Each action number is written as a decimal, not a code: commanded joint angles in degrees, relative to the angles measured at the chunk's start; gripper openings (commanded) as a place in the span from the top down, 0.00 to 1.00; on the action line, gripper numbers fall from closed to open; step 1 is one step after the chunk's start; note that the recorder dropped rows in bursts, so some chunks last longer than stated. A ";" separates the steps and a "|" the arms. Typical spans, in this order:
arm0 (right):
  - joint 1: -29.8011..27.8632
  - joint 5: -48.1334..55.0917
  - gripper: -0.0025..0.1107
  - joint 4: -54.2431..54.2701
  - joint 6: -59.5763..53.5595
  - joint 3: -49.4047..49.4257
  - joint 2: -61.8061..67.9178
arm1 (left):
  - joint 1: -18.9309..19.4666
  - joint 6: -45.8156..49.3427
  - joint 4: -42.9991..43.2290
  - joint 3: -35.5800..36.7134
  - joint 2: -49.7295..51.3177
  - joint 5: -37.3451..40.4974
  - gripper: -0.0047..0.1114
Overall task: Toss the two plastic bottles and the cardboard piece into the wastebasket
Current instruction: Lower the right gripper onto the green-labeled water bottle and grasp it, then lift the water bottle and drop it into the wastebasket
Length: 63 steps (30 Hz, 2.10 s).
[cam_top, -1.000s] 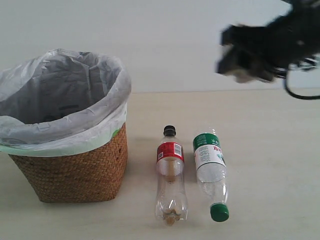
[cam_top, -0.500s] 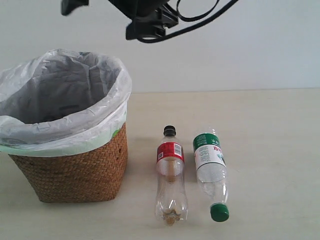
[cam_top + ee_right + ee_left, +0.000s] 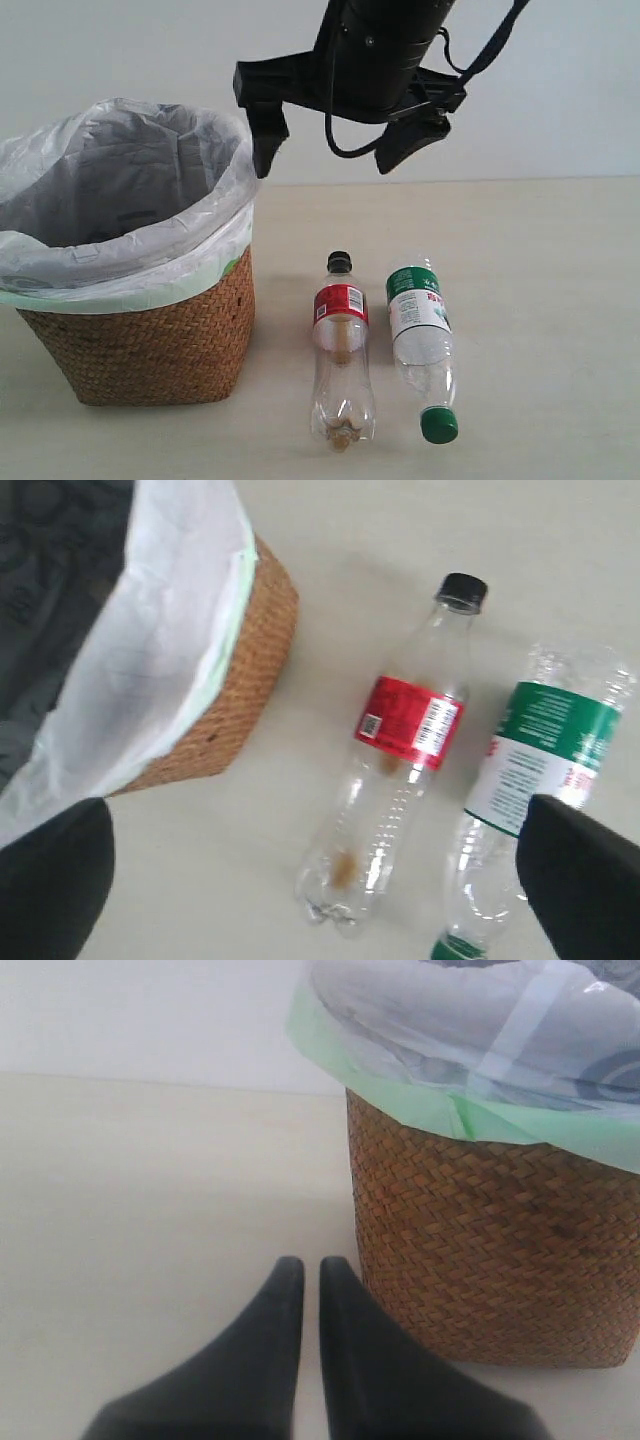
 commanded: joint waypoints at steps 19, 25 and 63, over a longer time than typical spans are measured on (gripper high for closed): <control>-8.06 -6.75 0.09 -8.68 5.11 21.08 5.25 | 0.19 -0.50 0.11 0.17 -0.14 -0.15 0.91; -8.06 -11.01 0.09 -5.74 3.42 22.93 10.71 | 0.19 -0.50 0.11 0.17 -0.14 -0.15 0.91; -8.06 1.46 0.98 -23.11 6.61 6.05 -5.07 | 0.19 -0.50 0.11 0.17 -0.14 -0.15 0.91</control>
